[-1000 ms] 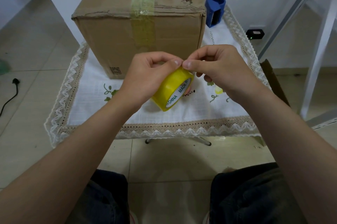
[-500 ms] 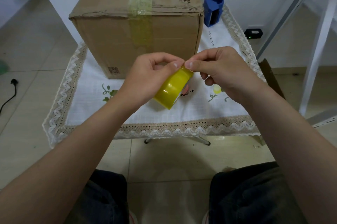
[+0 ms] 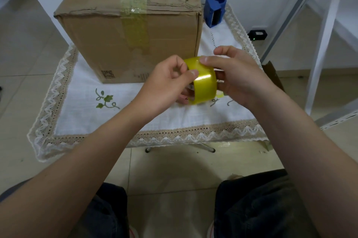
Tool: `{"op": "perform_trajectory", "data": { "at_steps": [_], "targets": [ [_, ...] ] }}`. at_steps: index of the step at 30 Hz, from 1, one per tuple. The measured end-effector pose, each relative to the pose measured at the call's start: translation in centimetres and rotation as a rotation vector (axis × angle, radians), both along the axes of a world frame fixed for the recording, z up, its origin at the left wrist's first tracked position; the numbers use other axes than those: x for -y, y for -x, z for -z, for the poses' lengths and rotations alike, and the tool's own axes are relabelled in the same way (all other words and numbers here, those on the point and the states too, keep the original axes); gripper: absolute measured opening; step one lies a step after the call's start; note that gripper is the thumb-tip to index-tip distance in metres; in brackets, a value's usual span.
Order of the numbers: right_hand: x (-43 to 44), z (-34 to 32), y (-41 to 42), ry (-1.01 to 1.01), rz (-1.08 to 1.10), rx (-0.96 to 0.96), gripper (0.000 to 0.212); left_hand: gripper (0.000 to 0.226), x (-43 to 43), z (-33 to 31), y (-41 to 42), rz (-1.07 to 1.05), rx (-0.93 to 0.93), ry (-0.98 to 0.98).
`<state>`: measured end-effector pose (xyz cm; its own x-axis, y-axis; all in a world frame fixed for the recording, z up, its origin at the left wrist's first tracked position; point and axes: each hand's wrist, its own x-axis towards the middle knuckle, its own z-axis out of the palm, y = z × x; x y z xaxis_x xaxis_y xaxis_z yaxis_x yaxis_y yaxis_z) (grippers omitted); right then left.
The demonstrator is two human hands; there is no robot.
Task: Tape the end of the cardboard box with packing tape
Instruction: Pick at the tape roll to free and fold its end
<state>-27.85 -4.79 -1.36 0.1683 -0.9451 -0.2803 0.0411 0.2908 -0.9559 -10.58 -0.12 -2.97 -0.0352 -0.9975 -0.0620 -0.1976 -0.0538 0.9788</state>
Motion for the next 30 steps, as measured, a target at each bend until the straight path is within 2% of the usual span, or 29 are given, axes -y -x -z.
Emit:
{"op": "perform_trajectory", "data": {
  "at_steps": [2,4,7,12,19,23,25,27,30],
  "targets": [
    [0.6,-0.1,0.7,0.098,0.107,-0.086,0.028,0.023,0.1,0.3,0.1,0.018,0.008,0.011],
    [1.2,0.1,1.5,0.263,0.197,-0.270,0.030,0.020,0.5,0.6,-0.3,-0.003,0.035,0.020],
    [1.9,1.3,2.3,0.512,0.172,-0.618,0.027,0.013,1.0,1.0,-1.4,-0.090,0.107,-0.003],
    [3.2,3.6,2.6,0.715,0.111,-1.056,0.019,0.007,1.7,2.3,-2.8,-0.154,0.340,-0.025],
    [4.0,5.4,1.6,0.667,-0.053,-1.236,0.015,0.007,1.6,3.4,-3.5,-0.066,0.575,-0.018],
    [2.9,4.2,0.4,0.810,0.020,-1.319,0.009,0.018,1.7,4.1,-3.0,-0.022,0.649,-0.028],
    [1.6,3.8,-1.0,0.856,-0.050,-1.253,0.014,0.023,1.8,4.4,-3.0,-0.019,0.662,-0.031],
    [0.3,4.1,-2.8,0.770,-0.173,-1.215,0.026,0.026,2.0,4.5,-3.1,-0.015,0.672,-0.044],
    [-0.1,5.2,-4.6,0.632,-0.228,-1.299,0.048,0.019,2.0,4.7,-3.1,0.009,0.737,-0.059]
  ]
}}
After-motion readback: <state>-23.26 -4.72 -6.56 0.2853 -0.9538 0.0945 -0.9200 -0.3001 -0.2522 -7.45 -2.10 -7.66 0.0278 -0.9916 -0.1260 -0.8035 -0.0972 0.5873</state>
